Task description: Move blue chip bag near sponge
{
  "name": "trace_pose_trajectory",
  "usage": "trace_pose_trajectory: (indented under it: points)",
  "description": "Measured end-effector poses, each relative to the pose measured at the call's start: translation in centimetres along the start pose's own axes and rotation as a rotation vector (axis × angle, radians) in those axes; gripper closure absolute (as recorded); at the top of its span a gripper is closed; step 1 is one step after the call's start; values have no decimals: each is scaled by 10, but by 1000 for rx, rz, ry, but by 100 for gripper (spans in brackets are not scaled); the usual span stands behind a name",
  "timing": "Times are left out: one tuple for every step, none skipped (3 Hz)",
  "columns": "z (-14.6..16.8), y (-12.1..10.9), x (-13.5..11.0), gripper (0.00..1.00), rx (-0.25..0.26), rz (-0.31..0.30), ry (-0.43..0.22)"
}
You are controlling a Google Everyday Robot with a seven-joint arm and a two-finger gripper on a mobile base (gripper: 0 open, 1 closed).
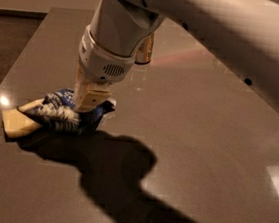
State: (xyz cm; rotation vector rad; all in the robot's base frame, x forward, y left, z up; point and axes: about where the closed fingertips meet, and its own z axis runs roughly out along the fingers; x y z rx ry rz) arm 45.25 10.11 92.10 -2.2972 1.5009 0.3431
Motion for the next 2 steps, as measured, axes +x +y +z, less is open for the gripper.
trace_pose_trajectory:
  points:
    - [0,1,-1,5,2,-2,1]
    - [-1,1,-2,0,3,-3,2]
